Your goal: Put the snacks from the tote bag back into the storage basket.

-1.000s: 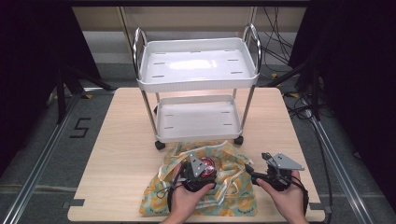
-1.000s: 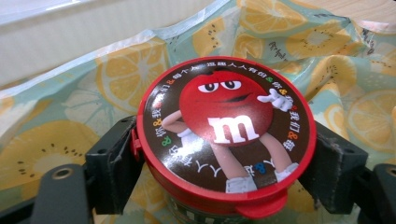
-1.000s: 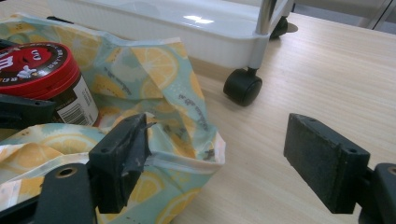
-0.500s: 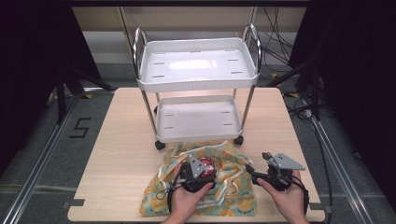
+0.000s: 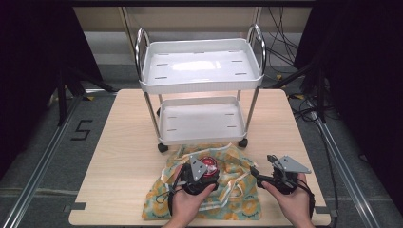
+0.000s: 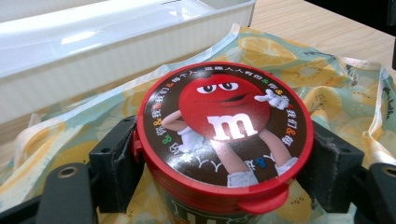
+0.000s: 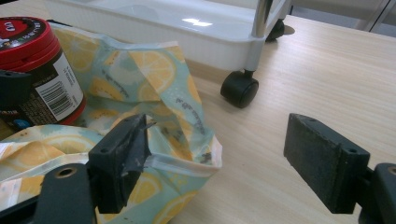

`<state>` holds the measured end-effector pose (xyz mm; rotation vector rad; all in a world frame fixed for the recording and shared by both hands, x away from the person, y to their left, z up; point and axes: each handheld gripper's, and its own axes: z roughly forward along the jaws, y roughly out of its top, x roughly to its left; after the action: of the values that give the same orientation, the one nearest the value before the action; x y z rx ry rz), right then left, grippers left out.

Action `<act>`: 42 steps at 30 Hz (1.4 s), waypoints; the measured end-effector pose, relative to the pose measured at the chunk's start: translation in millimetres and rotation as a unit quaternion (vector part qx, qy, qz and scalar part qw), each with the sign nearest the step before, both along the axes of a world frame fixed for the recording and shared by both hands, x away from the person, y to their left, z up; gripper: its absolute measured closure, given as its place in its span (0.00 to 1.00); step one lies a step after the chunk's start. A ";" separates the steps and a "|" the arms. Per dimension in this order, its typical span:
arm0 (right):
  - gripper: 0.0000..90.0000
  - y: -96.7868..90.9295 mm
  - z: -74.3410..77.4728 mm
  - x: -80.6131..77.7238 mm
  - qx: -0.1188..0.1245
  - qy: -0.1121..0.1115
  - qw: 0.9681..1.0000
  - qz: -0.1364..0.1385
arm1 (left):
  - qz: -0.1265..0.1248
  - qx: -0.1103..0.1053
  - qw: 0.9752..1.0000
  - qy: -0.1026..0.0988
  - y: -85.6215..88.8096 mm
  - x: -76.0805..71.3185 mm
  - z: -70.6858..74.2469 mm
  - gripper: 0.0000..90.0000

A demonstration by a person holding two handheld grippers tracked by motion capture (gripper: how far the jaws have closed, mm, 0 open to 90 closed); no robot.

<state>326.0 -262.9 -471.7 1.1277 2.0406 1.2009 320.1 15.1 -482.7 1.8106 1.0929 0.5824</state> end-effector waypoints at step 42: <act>0.26 0.4 0.4 -0.4 0.001 -0.001 1.000 -0.002 | 0.011 -0.007 1.000 -0.028 10.0 -0.6 27.8 0.26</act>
<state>325.7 -262.5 -471.3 1.1291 2.0355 1.2019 319.5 25.1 -454.8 1.7611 1.0775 0.6328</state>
